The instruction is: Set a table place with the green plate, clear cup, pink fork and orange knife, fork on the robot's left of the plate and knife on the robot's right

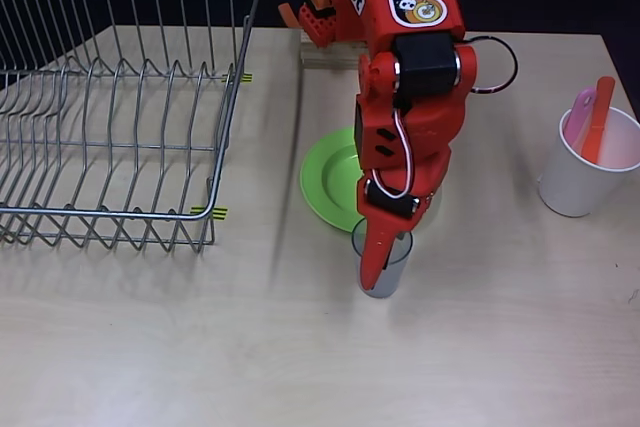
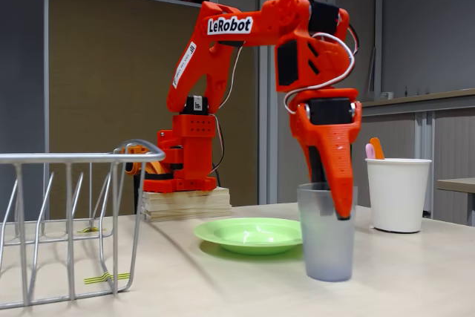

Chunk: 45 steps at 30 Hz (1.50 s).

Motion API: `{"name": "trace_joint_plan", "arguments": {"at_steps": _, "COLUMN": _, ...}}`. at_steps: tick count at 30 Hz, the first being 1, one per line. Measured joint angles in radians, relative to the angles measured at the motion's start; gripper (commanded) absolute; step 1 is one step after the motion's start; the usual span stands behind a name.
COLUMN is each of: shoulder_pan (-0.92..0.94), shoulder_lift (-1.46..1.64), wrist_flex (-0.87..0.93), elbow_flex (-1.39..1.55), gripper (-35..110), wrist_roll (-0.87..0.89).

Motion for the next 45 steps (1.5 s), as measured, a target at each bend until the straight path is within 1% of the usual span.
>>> {"name": "trace_joint_plan", "arguments": {"at_steps": 5, "shoulder_pan": 0.008, "shoulder_lift": 0.000, "wrist_flex": 0.008, "elbow_flex": 0.000, "gripper": 37, "wrist_roll": 0.014}}
{"name": "trace_joint_plan", "arguments": {"at_steps": 12, "shoulder_pan": 0.006, "shoulder_lift": 0.000, "wrist_flex": 0.012, "elbow_flex": 0.000, "gripper": 41, "wrist_roll": -0.026}}
{"name": "trace_joint_plan", "arguments": {"at_steps": 20, "shoulder_pan": 0.006, "shoulder_lift": 0.000, "wrist_flex": 0.011, "elbow_flex": 0.002, "gripper": 52, "wrist_roll": -0.061}}
{"name": "trace_joint_plan", "arguments": {"at_steps": 24, "shoulder_pan": 0.008, "shoulder_lift": 0.000, "wrist_flex": 0.011, "elbow_flex": 0.002, "gripper": 51, "wrist_roll": -0.078}}
{"name": "trace_joint_plan", "arguments": {"at_steps": 31, "shoulder_pan": 0.006, "shoulder_lift": 0.000, "wrist_flex": 0.012, "elbow_flex": 0.017, "gripper": 44, "wrist_roll": -0.075}}
{"name": "trace_joint_plan", "arguments": {"at_steps": 36, "shoulder_pan": 0.000, "shoulder_lift": 0.041, "wrist_flex": 0.044, "elbow_flex": 0.064, "gripper": 38, "wrist_roll": -0.052}}
{"name": "trace_joint_plan", "arguments": {"at_steps": 39, "shoulder_pan": -0.005, "shoulder_lift": 0.058, "wrist_flex": 0.066, "elbow_flex": 0.083, "gripper": 39, "wrist_roll": -0.046}}
{"name": "trace_joint_plan", "arguments": {"at_steps": 45, "shoulder_pan": -0.005, "shoulder_lift": 0.058, "wrist_flex": 0.069, "elbow_flex": 0.078, "gripper": 51, "wrist_roll": -0.080}}
